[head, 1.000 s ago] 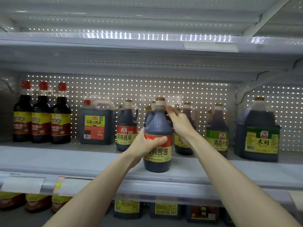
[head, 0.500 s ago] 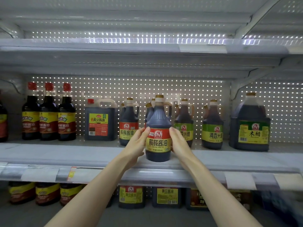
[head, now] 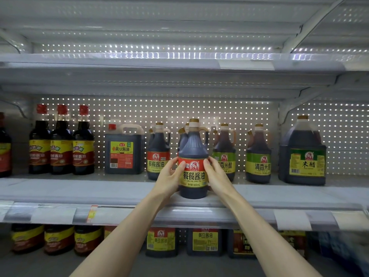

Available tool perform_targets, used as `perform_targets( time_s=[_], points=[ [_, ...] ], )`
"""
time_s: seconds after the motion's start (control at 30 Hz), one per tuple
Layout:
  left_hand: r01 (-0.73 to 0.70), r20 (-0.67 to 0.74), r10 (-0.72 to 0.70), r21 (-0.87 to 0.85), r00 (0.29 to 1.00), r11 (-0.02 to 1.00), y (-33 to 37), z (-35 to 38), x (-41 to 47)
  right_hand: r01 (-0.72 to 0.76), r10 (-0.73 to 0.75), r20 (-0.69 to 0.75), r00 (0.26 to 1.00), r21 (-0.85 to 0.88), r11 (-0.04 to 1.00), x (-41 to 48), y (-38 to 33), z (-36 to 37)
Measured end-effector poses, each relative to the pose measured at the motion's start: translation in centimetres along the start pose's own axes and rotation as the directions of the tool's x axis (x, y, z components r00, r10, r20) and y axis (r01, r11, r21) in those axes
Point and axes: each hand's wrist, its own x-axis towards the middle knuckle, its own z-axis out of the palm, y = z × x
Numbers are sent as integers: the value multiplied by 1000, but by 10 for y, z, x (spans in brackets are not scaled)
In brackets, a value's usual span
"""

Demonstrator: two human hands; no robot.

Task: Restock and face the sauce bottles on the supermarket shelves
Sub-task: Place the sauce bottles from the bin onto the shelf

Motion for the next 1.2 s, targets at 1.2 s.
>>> perform_targets(
  time_s=[1.2],
  points=[
    [80, 56, -85, 71, 995, 994, 1, -15, 3, 26, -26, 6, 1000, -14, 1000, 9, 10, -2]
  ],
)
